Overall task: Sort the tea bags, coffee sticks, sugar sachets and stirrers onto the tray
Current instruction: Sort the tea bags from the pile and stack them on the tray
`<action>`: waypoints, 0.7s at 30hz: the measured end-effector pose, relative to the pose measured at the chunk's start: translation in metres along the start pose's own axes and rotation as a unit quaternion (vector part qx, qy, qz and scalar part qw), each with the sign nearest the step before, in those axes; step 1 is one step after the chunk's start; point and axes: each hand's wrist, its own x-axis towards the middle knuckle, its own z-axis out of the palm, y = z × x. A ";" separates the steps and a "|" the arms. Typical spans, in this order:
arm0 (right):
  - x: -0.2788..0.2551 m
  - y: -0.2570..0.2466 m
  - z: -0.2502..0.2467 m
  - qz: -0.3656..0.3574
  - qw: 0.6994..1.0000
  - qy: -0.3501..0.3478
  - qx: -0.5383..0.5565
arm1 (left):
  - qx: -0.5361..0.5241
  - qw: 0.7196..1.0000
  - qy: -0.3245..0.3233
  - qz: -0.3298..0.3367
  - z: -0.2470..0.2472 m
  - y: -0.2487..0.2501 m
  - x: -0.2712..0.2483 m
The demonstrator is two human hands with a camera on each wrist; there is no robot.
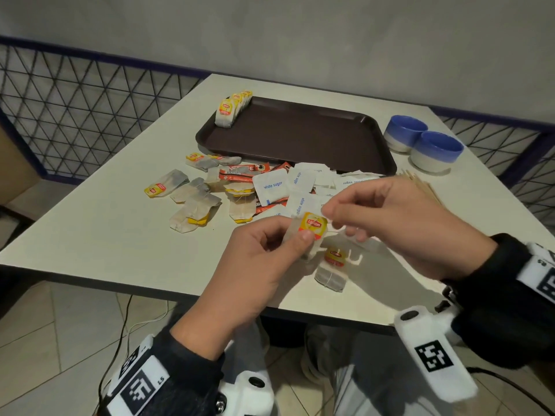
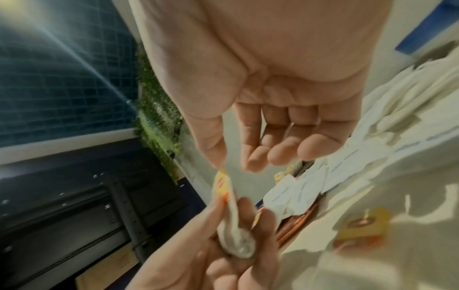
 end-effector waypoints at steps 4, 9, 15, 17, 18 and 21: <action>0.003 0.022 -0.017 0.058 0.988 0.032 -0.139 | -0.035 0.999 0.013 -0.013 -0.001 -0.002 -0.001; -0.004 0.034 -0.009 0.079 0.969 -0.029 -0.234 | -0.047 0.998 0.021 -0.023 0.001 0.001 0.000; -0.001 0.028 0.003 0.048 0.941 -0.043 -0.333 | -0.037 0.998 0.031 -0.036 0.000 0.000 0.000; -0.002 0.028 0.006 0.047 0.941 -0.047 -0.332 | -0.028 0.998 0.031 -0.037 0.001 0.002 0.000; -0.004 0.028 0.007 0.049 0.943 -0.049 -0.327 | -0.023 0.999 0.030 -0.037 0.001 0.002 0.000; -0.007 0.029 0.009 0.048 0.952 -0.057 -0.296 | -0.014 0.999 0.026 -0.030 0.000 0.002 0.000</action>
